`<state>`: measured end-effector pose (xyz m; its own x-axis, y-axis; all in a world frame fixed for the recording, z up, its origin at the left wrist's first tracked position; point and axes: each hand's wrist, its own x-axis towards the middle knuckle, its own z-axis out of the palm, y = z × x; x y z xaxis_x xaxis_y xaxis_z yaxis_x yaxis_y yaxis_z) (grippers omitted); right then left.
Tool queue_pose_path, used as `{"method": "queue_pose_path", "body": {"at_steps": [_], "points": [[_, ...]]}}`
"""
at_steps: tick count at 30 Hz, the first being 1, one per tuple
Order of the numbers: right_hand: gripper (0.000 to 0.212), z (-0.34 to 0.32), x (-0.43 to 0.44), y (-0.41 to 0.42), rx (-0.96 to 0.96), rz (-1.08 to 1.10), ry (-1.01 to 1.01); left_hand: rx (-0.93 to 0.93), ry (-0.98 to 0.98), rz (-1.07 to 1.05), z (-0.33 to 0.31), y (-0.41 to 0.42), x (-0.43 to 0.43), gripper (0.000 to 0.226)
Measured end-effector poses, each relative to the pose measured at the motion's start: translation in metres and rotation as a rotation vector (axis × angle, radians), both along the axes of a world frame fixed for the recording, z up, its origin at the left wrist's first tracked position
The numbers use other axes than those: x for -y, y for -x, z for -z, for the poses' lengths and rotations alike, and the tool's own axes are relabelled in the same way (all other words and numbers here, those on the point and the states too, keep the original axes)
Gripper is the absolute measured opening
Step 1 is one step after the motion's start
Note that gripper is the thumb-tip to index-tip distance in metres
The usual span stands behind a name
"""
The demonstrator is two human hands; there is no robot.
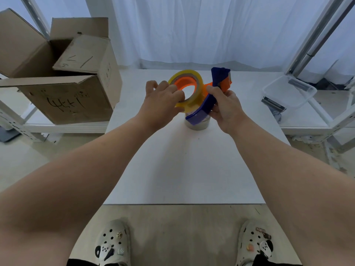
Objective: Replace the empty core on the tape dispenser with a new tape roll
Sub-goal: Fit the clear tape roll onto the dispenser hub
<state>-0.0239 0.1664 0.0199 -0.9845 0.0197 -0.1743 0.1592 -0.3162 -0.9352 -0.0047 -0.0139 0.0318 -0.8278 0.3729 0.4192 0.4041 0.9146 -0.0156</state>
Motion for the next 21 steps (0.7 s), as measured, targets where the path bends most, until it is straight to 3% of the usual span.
{"method": "queue_pose_path", "body": {"at_steps": [3,6,8,12,16,21], "points": [[0.056,0.001,0.002,0.001,0.003,0.032,0.063,0.040,-0.059,0.033,0.000,0.002,-0.002,0.037],[0.058,0.003,0.004,0.000,0.011,0.048,0.048,0.212,-0.245,0.094,-0.002,0.002,-0.002,0.040],[0.058,0.005,0.003,-0.001,0.027,0.034,-0.006,0.313,-0.397,0.055,-0.001,0.002,0.001,0.039],[0.053,0.006,-0.001,-0.003,0.031,-0.051,-0.135,0.318,-0.546,-0.086,0.000,0.007,0.008,0.052],[0.044,0.001,-0.005,-0.006,-0.028,-0.169,-0.183,0.755,-0.821,-0.110,-0.008,0.003,0.007,0.051],[0.034,0.000,-0.014,-0.008,-0.035,-0.211,-0.143,1.050,-0.878,-0.014,-0.010,0.001,0.016,0.049]]}}
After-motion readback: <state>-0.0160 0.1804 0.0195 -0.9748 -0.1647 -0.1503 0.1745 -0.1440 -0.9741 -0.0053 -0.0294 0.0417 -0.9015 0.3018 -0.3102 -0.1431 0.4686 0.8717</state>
